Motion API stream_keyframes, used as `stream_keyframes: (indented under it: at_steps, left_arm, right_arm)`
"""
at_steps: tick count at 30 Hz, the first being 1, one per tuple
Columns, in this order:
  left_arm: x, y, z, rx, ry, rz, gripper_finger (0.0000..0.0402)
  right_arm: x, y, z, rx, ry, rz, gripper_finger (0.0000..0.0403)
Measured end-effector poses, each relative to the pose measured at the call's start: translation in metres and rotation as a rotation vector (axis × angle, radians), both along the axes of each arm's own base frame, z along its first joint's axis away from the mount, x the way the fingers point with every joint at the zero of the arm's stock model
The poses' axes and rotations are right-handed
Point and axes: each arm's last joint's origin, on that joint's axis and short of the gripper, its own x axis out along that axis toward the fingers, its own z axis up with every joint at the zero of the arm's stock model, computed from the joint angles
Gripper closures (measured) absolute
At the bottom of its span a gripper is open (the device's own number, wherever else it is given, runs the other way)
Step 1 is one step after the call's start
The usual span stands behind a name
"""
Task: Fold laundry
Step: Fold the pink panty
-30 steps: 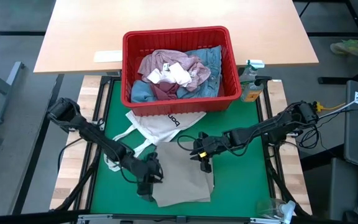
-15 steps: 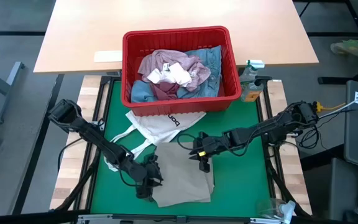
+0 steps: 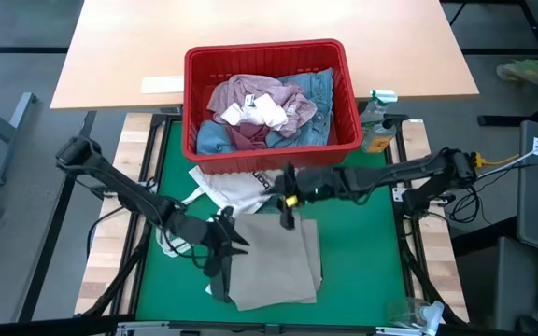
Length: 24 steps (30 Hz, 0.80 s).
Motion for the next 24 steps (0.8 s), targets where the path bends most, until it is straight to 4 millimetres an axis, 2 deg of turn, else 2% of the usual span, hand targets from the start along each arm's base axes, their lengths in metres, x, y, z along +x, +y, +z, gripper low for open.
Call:
stream_keyframes:
  at_steps: [5, 10, 17, 24]
  left_arm:
    - [-0.013, 0.022, 0.032, -0.044, -0.113, 0.050, 0.0305]
    - [-0.035, 0.043, 0.054, -0.053, -0.159, 0.092, 0.0305]
    - [-0.061, 0.067, 0.067, 0.066, -0.163, 0.210, 0.0305]
    - [-0.067, 0.080, 0.070, 0.164, -0.173, 0.303, 0.0305]
  right_arm:
    - [0.006, -0.029, 0.037, -0.057, -0.109, -0.103, 0.0307]
    - [0.006, -0.054, 0.055, -0.072, -0.158, -0.212, 0.0303]
    - [0.003, -0.085, 0.053, -0.082, -0.117, -0.298, 0.0257]
    - [-0.006, -0.119, 0.044, -0.102, -0.015, -0.429, 0.0207]
